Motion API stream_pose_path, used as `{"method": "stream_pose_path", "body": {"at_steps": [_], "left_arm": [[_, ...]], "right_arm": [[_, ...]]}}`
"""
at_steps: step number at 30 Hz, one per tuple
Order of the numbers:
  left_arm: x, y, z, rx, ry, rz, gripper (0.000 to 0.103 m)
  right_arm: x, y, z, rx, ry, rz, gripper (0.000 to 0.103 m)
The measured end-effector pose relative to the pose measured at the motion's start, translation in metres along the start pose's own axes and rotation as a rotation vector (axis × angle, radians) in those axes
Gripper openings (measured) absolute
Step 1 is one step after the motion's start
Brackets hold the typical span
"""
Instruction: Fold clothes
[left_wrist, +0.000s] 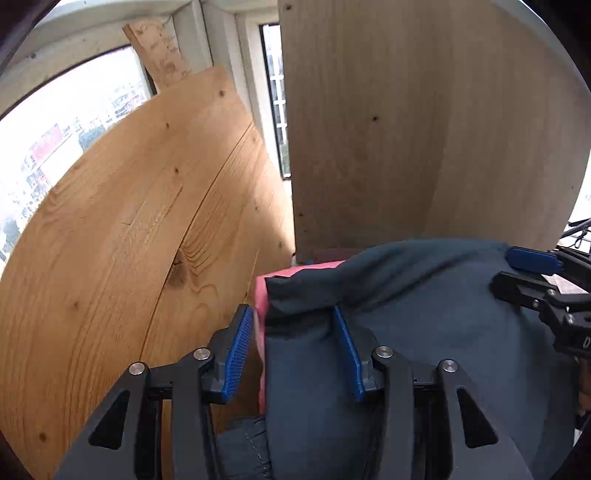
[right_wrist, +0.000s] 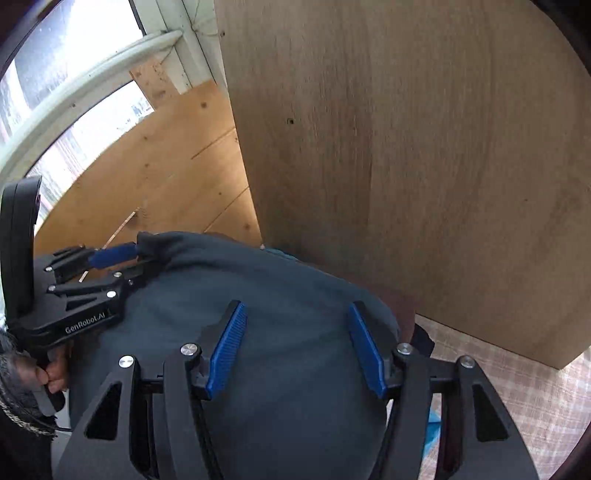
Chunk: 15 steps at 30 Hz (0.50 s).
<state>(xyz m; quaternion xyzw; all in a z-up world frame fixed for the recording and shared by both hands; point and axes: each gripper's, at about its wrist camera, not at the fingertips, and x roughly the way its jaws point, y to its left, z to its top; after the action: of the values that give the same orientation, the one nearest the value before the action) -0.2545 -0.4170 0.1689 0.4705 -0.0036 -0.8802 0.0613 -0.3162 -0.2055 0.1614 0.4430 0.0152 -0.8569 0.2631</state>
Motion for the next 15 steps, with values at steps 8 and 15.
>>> {"method": "stream_pose_path", "body": {"at_steps": [8, 15], "left_arm": [[-0.106, 0.010, -0.057, -0.134, -0.150, -0.126, 0.076], [-0.187, -0.030, -0.151, -0.156, -0.214, -0.053, 0.079]], "right_arm": [[-0.117, 0.017, -0.050, -0.036, -0.173, 0.050, 0.062], [-0.183, 0.031, -0.134, -0.033, -0.160, 0.012, 0.064]]}}
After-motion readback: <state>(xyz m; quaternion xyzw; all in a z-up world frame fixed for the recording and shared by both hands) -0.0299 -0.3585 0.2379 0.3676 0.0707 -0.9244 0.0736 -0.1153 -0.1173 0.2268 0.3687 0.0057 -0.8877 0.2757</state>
